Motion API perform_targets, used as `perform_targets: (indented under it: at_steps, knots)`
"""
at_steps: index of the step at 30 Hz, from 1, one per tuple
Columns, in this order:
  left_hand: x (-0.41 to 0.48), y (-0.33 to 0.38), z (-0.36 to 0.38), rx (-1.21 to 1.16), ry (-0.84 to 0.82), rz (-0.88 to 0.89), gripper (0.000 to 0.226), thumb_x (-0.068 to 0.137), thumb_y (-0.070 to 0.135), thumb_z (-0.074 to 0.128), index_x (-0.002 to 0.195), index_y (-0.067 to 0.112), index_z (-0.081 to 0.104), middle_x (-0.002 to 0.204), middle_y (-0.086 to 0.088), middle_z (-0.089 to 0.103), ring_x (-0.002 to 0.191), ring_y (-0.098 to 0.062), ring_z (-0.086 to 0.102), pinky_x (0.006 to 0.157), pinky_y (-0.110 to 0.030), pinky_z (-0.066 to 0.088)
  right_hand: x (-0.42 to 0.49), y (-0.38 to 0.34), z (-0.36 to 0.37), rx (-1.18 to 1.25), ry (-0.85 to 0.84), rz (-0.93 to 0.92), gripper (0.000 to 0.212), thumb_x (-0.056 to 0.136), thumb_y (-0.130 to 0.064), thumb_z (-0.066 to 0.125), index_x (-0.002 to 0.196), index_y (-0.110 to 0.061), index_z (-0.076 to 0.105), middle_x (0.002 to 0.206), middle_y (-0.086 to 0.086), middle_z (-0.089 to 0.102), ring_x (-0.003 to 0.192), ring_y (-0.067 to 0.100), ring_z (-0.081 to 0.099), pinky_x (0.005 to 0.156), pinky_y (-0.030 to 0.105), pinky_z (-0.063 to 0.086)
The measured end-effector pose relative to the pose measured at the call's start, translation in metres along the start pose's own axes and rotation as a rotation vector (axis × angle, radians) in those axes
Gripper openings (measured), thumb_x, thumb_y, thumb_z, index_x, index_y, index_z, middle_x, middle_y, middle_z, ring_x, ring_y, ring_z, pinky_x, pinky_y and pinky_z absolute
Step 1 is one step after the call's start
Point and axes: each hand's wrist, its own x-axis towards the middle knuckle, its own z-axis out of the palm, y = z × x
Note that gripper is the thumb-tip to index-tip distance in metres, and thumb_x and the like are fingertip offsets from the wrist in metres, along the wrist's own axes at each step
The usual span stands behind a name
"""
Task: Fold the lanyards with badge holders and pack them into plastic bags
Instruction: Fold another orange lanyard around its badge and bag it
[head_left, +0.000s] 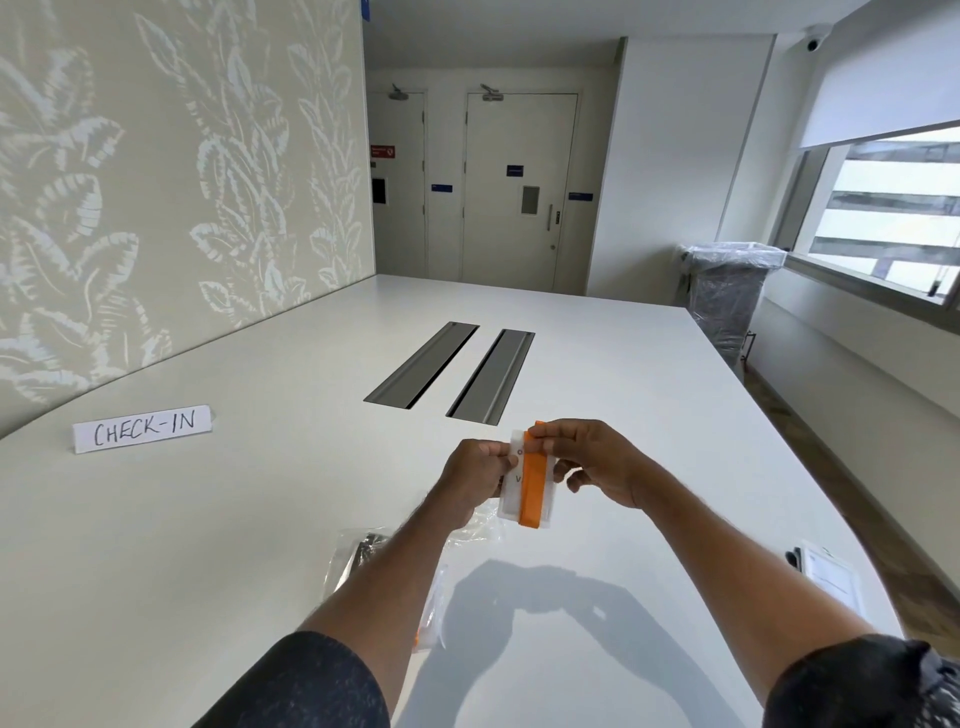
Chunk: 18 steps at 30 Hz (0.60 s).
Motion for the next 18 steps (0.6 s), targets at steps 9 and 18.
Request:
perform_targets:
  at_steps: [9, 18]
  knots:
    - [0.001, -0.011, -0.003, -0.024, -0.059, -0.036, 0.023, 0.095, 0.008, 0.058, 0.115, 0.001, 0.068, 0.107, -0.016, 0.071, 0.091, -0.026, 0.069, 0.079, -0.036, 0.058, 0.008, 0.016, 0.01, -0.37, 0.246, -0.225, 0.022, 0.084, -0.002, 0.07, 0.096, -0.018, 0.079, 0.099, -0.008, 0.076, 0.094, 0.002, 0.068, 0.085, 0.014, 0.048]
    - [0.004, -0.038, -0.003, 0.127, -0.192, -0.072, 0.017, 0.095, 0.014, 0.06, 0.108, 0.008, 0.069, 0.104, -0.01, 0.071, 0.096, -0.029, 0.068, 0.086, -0.041, 0.058, 0.013, 0.039, -0.008, -0.148, 0.071, 0.106, 0.017, 0.081, 0.001, 0.072, 0.095, -0.009, 0.077, 0.093, 0.014, 0.074, 0.08, 0.02, 0.069, 0.07, 0.029, 0.059]
